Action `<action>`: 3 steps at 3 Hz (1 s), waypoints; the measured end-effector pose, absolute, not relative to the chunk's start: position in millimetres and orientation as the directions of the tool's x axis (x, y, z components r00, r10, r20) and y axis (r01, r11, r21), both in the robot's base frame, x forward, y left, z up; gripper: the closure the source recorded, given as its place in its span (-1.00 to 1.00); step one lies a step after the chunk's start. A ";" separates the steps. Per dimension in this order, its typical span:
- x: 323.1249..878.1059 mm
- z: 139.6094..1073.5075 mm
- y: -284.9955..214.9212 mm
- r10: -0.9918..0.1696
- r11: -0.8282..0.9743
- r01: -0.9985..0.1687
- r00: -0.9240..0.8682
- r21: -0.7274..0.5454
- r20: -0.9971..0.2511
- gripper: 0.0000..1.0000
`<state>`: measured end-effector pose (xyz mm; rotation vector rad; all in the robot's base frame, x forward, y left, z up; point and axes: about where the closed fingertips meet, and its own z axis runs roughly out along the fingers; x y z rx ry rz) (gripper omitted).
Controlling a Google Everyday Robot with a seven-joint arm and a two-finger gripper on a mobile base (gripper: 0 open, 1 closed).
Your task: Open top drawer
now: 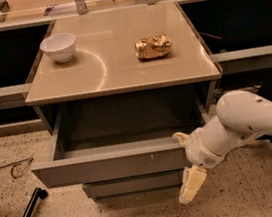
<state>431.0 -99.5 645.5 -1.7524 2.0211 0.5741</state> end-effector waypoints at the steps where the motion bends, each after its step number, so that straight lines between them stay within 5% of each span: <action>1: 424.7 647.5 -98.3 -0.822 0.135 -0.989 -0.145 0.058 -0.551 -1.00; 3: 384.0 663.8 -104.5 -0.813 0.210 -0.974 -0.221 0.083 -0.538 -1.00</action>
Offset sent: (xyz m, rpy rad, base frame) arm -0.1276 -0.0290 0.0308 -0.0448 0.0949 -0.1933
